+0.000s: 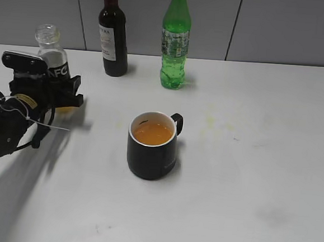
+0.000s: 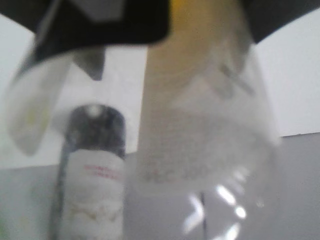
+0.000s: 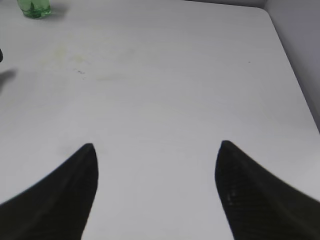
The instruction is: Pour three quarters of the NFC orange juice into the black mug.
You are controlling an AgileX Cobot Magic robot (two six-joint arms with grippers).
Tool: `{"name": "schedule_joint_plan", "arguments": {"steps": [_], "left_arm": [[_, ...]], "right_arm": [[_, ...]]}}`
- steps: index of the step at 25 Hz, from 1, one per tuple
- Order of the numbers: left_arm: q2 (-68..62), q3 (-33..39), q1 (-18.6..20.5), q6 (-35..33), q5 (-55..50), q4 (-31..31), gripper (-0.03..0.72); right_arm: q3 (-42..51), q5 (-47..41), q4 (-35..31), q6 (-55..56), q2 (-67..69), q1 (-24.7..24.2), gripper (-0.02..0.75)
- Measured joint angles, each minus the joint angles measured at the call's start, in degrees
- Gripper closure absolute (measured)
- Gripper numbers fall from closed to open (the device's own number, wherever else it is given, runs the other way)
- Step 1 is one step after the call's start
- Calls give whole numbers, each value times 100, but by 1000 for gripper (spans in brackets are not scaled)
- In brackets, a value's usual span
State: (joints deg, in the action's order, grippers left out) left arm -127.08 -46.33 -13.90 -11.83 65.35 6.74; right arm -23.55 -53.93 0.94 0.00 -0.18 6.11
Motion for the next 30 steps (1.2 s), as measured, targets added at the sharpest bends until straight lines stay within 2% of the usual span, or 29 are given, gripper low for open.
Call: {"name": "schedule_joint_plan", "arguments": {"steps": [11,17,25,30], "left_arm": [[-200,-169,0,172,42,-48,218],[-200,-169,0,173,32,-48,173],[-200,-169,0,184,8,-48,71],[-200,-169,0,184,8,-48,59]], "right_arm": [[0,0,0,0,0,0,183],[0,0,0,0,0,0,183],[0,0,0,0,0,0,183],[0,0,0,0,0,0,183]]}}
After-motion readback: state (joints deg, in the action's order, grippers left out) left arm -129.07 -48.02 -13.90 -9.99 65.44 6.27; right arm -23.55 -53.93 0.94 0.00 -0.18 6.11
